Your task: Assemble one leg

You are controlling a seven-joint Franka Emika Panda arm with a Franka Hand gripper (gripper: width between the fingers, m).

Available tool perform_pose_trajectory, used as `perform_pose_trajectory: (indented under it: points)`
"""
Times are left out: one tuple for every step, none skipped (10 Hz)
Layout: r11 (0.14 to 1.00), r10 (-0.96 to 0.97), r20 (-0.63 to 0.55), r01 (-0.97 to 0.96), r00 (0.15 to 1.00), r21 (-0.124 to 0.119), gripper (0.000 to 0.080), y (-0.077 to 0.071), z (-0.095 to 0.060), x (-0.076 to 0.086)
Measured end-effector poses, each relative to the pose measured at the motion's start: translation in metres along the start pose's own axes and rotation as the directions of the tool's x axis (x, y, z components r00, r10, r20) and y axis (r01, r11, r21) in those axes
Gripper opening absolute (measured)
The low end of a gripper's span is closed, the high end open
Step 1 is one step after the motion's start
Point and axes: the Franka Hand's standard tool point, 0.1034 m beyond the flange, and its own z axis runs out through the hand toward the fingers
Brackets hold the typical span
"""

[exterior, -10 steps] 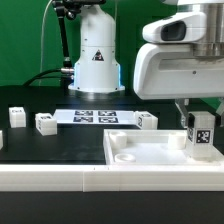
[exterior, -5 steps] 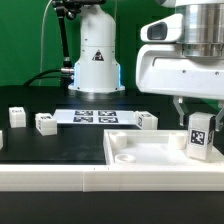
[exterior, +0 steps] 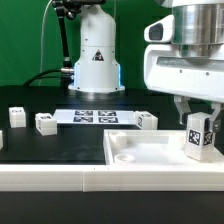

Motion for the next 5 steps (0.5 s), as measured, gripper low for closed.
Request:
perform_pose_trajectory:
  points:
    - [0.999,-0.043,-0.005,0.043,0.999,0.007,0.0451,-0.0014,-0.0005,0.0006]
    - [0.995,-0.095,-0.012,0.095,0.995,0.016,0.0603,-0.0038,-0.0009,0.0001]
    - [0.97,-0.244,-0.013,0.245,0.97,0.015,0.0603,-0.0051,-0.0009,-0.0022]
    - [0.94,-0.341,-0.014,0.341,0.94,0.015,0.064,-0.0063,-0.0011,-0.0037]
    - [0.907,-0.42,-0.015,0.421,0.907,0.014,0.0647,-0.0068,-0.0013,-0.004]
